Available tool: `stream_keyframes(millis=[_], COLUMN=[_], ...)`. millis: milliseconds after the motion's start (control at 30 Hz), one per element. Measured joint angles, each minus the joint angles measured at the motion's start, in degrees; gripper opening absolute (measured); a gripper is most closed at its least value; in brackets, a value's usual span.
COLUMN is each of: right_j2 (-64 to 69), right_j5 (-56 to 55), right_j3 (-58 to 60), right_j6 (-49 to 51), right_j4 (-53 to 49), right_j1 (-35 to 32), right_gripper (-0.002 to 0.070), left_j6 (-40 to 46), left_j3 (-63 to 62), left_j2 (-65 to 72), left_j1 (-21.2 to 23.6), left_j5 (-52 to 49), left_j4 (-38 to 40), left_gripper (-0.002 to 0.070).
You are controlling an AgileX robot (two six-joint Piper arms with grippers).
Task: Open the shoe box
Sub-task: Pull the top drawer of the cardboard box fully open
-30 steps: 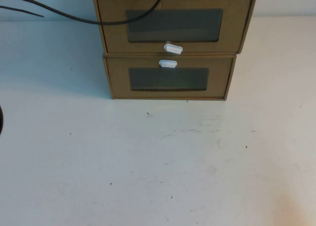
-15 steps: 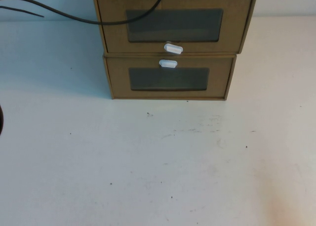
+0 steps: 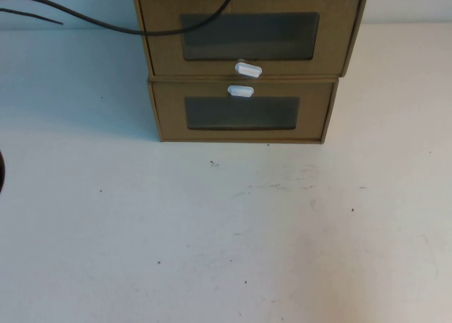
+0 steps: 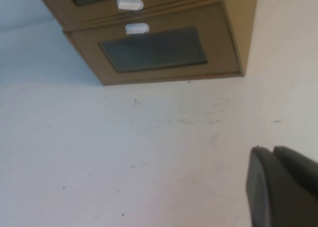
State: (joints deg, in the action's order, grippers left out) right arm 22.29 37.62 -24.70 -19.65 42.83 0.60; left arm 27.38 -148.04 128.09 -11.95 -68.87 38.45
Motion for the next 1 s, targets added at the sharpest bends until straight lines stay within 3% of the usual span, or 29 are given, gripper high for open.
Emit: stream_keyframes(millis=[333, 500, 767, 1000], right_j2=[24.07, 38.52, 55.75, 64.11], right_j5=[3.31, 5.26, 8.79, 8.68], right_j3=[-17.36, -29.42, -42.98, -43.94], right_j6=[-2.08, 3.14, 24.37, 43.07], right_j4=[-7.70, -19.38, -57.63, -91.84], right_j1=[13.99, 24.62, 46.05, 56.01], right_gripper=[-0.0013, -0.0013, -0.0013, -0.0013], left_j6=[-0.20, -0.20, -0.81, -1.09], left_j3=[0.00, 0.00, -0.09, -0.09], left_j2=[0.00, 0.00, 0.00, 0.00], left_j1=[0.00, 0.00, 0.00, 0.00], left_j5=[-0.11, -0.24, -0.24, -0.24], left_j4=[0.00, 0.00, 0.00, 0.00], left_gripper=[-0.0005, -0.0005, -0.0005, -0.0005])
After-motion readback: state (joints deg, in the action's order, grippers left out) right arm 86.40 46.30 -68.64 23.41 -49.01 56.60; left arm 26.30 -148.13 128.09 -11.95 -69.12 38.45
